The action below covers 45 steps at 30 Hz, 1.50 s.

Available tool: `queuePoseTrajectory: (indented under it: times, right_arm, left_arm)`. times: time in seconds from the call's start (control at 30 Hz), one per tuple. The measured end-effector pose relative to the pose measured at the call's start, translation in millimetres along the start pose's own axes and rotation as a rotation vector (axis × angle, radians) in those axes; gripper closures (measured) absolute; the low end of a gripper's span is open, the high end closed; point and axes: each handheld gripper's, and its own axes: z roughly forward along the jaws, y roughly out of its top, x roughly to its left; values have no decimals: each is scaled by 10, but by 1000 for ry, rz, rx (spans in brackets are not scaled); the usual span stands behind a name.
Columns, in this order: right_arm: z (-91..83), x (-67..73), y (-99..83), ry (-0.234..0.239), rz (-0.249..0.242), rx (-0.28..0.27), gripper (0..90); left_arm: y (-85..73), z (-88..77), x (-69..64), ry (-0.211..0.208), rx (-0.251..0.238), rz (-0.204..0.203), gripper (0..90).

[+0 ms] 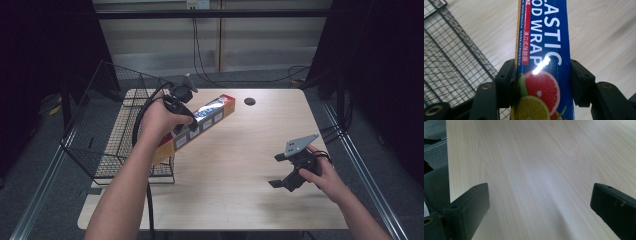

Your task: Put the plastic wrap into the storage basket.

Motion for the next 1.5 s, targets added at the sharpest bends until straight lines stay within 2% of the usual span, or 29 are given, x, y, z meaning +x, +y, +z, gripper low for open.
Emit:
queuePoseTrajectory:
  times: [0.17,0.3,0.47,0.53,0.63,1.07,1.1,1.17,1.27,1.3,1.47,1.5]
  right_arm:
    - [6,-9,-22,-21,12,2,23]
    - [11,-15,-37,-26,14,-3,23]
    - [26,-24,-56,-22,19,-2,24]
    - [28,-21,-56,-25,23,4,24]
    - [40,-21,-55,-19,19,5,24]
    - [46,-28,-59,-13,20,4,23]
    - [46,-27,-59,-12,21,3,23]
    - [51,-27,-60,-14,17,2,24]
    - [54,-28,-60,-20,13,7,24]
    - [57,-28,-60,-22,13,8,24]
    - [49,-25,-61,-17,18,6,24]
    - [47,-26,-61,-15,17,5,24]
  left_arm:
    - [-20,-80,65,17,-12,-35,457]
    - [-31,-147,124,38,-13,-43,457]
    - [-58,-266,212,49,-11,-90,456]
    - [-66,-288,232,56,-10,-87,456]
    - [-90,-349,275,79,-29,-120,457]
    - [-140,-497,414,103,-44,-200,457]
    - [-141,-511,429,103,-38,-192,456]
    - [-146,-522,434,104,-33,-207,456]
    - [-152,-537,450,114,-38,-208,456]
    - [-162,-553,468,114,-52,-230,456]
    - [-183,-602,516,125,-48,-238,456]
    - [-197,-615,532,129,-54,-253,456]
